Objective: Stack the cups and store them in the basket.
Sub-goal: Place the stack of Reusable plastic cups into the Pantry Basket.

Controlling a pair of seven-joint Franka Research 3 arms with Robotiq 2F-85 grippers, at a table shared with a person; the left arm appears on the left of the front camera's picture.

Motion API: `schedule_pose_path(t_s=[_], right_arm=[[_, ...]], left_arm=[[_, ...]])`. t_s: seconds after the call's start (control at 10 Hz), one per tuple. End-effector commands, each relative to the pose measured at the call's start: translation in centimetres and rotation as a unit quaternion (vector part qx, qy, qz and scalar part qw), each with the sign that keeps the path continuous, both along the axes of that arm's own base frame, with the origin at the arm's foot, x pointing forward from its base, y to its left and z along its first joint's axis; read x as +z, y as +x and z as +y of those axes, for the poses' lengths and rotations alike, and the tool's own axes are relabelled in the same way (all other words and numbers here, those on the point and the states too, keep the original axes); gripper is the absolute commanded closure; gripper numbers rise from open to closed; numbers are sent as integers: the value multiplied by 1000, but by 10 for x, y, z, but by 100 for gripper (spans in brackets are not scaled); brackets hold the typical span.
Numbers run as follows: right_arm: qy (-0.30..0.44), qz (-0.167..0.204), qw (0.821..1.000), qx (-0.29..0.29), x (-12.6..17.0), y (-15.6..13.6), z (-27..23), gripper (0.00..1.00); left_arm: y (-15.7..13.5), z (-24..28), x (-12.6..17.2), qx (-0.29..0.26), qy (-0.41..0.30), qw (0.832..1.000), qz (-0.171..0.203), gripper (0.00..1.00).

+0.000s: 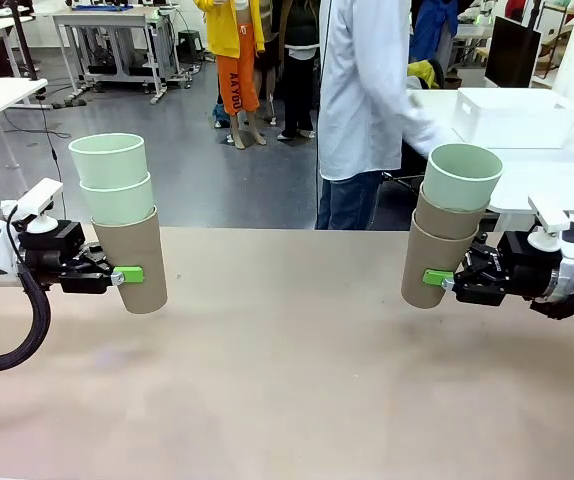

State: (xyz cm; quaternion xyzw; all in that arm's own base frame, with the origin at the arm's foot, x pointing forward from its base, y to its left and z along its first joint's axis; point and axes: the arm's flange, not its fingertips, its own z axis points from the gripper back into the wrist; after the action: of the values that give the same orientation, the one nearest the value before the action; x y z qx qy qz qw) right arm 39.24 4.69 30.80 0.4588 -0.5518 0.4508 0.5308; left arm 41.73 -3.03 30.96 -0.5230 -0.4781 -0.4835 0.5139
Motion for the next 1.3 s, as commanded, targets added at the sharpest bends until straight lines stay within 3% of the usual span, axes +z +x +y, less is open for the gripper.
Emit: schedule_pose_path(t_s=[0.0,1.2], right_arm=[[4,-6,1000,-1,4,0,-1,13],[4,-6,1000,-1,4,0,-1,13]], left_arm=[[0,0,5,-2,-3,1000,-4,15],[0,0,5,-2,-3,1000,-4,15]])
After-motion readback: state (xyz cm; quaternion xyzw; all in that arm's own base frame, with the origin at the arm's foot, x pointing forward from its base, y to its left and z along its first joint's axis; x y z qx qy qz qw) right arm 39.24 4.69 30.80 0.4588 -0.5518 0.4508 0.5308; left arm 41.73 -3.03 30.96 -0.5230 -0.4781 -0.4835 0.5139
